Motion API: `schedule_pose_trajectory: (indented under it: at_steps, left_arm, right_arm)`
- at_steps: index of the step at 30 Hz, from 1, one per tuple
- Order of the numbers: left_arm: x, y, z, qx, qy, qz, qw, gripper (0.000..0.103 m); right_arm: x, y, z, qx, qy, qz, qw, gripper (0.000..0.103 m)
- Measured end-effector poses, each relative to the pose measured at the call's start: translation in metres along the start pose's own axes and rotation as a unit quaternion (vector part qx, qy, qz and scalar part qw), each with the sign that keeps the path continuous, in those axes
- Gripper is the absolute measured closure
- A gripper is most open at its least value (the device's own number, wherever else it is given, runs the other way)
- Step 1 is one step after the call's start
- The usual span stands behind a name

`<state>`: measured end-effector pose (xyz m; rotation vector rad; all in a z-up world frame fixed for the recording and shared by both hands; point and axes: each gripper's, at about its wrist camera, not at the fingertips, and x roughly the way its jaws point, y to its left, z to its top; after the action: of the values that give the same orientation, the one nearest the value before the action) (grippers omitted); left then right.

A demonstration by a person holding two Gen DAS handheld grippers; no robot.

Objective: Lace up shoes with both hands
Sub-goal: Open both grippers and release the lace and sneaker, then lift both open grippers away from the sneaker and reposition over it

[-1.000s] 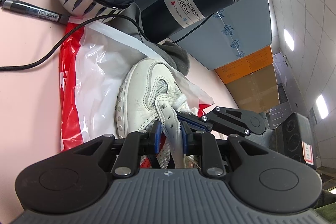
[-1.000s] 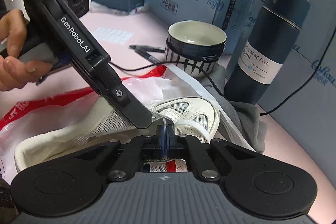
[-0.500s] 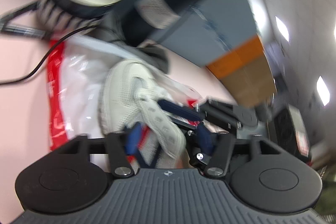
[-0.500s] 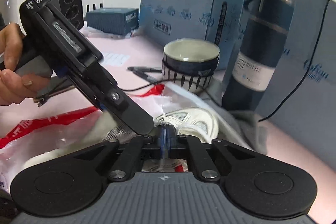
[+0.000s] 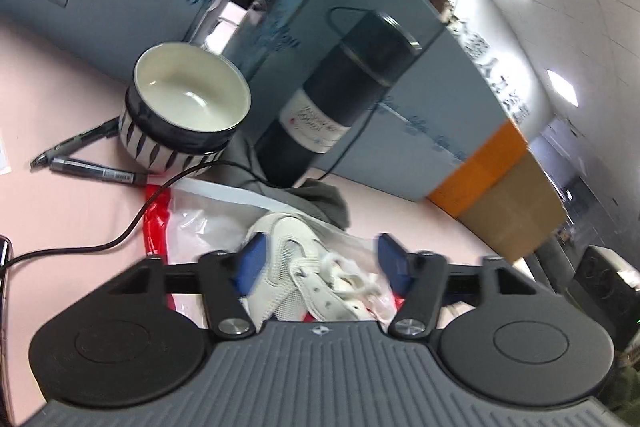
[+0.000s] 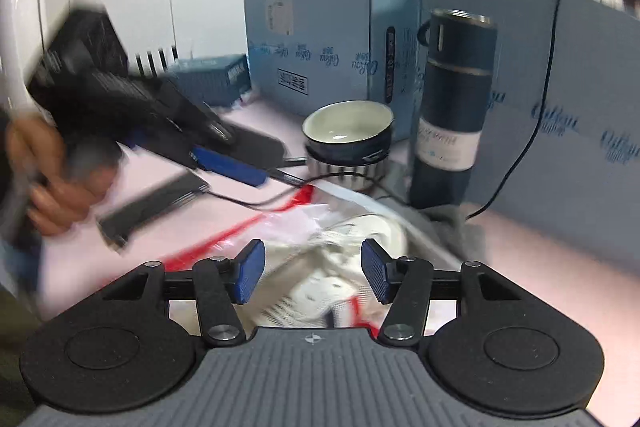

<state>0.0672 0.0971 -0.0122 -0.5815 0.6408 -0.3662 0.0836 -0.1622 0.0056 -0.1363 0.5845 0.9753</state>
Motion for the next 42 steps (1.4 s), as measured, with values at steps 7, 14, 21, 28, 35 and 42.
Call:
schedule_pose_trajectory:
  at_steps: [7,14,21,28,35,42]
  left_arm:
    - [0.031,-0.008,-0.014,0.041,0.007,0.056,0.9976,0.058]
    - [0.04,-0.019,-0.039,0.129,-0.011,0.103,0.9862,0.075]
    - [0.042,-0.027,-0.047,0.174,-0.029,0.106,0.9785,0.079]
    - [0.033,-0.022,-0.038,0.138,-0.07,0.13,0.9794,0.103]
    - [-0.002,0.004,-0.018,0.061,-0.05,0.089,0.993,0.075]
    - [-0.021,-0.028,-0.035,0.129,0.005,0.021,0.9914,0.038]
  right_arm:
    - [0.026,-0.022,-0.003,0.169,0.042,0.039,0.984,0.07]
    - [0.038,-0.025,-0.02,0.198,0.063,0.014,0.978,0.085]
    - [0.04,-0.029,-0.025,0.202,0.062,0.011,0.977,0.085]
    - [0.042,-0.028,-0.023,0.197,0.064,0.009,0.978,0.084]
    - [0.024,-0.006,0.0,0.091,0.043,0.0,0.995,0.075]
    - [0.022,0.001,0.027,-0.069,0.055,-0.05,0.995,0.069]
